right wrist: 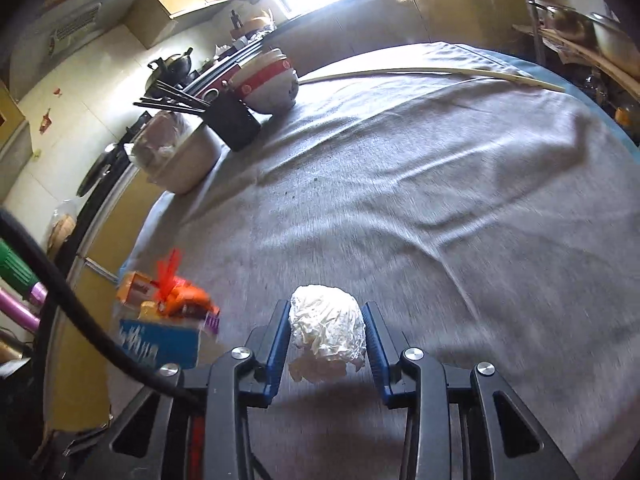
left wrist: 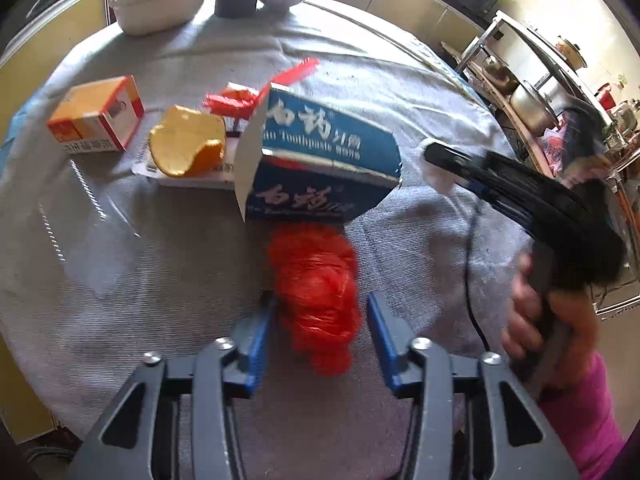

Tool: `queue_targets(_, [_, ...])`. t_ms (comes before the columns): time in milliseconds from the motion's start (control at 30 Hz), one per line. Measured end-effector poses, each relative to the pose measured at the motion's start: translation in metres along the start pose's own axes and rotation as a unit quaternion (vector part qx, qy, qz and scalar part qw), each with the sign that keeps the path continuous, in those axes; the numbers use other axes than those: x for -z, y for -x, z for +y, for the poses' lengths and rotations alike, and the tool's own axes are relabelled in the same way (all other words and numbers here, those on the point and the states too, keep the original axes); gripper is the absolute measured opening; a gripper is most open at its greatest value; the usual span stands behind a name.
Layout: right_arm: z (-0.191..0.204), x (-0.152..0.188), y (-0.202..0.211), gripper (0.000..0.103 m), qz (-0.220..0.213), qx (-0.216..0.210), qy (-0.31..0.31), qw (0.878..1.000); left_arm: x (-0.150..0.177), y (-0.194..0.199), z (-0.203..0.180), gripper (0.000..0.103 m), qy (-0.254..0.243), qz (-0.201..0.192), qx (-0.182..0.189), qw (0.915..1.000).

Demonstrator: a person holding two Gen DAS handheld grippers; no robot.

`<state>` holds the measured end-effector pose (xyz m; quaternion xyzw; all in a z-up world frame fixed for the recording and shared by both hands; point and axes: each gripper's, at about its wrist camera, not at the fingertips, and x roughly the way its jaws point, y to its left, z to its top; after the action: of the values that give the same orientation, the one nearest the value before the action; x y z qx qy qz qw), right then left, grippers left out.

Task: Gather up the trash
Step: 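Grasp the red plastic bag with left tool while right tool grasps the white foil ball, then lift the red bag with left tool while right tool holds the foil ball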

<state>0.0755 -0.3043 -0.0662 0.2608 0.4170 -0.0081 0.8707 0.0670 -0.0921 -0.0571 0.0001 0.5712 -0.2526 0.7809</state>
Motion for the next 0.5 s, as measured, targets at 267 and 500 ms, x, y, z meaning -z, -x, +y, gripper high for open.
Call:
queue_targets(267, [0.002,0.040,0.032,0.039,0.012,-0.020,0.018,1.000,0.007,-0.001,0.001,0.038,-0.001,-0.017,-0.005,0.9998])
queue_targets(500, [0.001,0.061,0.052,0.039,0.014,-0.036,0.015,0.999,0.032,0.028,0.006,0.038,-0.010,-0.044,-0.050,0.9977])
